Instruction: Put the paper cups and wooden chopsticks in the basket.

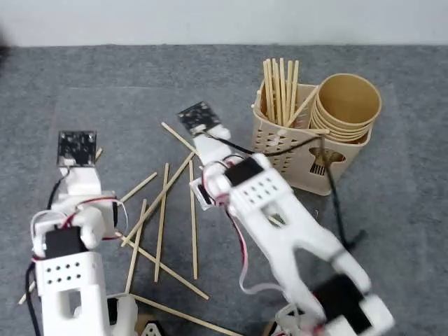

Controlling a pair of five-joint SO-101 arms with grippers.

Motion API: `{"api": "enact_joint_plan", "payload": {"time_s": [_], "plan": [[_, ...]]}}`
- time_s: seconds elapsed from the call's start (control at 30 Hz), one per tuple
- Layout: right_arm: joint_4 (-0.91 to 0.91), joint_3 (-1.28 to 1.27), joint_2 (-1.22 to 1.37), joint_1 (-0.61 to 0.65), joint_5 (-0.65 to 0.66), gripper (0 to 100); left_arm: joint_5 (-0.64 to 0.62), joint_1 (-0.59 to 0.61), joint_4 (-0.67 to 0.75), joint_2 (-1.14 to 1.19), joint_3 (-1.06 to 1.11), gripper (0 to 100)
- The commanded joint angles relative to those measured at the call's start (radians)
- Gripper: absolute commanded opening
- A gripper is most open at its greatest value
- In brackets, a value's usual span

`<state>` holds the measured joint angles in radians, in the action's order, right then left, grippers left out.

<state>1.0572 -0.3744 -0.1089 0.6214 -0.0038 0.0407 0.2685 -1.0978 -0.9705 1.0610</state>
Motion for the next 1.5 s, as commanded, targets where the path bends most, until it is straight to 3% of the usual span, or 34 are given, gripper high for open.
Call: {"api": "enact_joint_plan", "payload": {"time_s": [0.0, 0.5, 0.8, 0.9, 1.03, 1.47], "plan": [[0.013, 0.138, 0.145, -0.001, 0.091, 25.1, 0.011, 0.005, 0.064, -0.068, 0.062, 1], [0.019, 0.623, 0.656, -0.087, 0.201, 24.9, 0.052, 0.003, 0.18, -0.241, 0.277, 1], [0.24, 0.85, 0.846, -0.102, 0.209, 24.7, 0.052, 0.0, 0.181, -0.25, 0.278, 1], [0.306, 0.91, 0.909, -0.088, 0.209, 18.3, 0.052, 0.0, 0.178, -0.25, 0.278, 1], [0.36, 0.988, 0.989, -0.073, 0.209, 0.3, 0.052, 0.002, 0.176, -0.25, 0.278, 1], [0.664, 1.336, 1.009, -0.073, 0.207, 0.8, 0.052, 0.0, 0.183, -0.253, 0.291, 1]]}}
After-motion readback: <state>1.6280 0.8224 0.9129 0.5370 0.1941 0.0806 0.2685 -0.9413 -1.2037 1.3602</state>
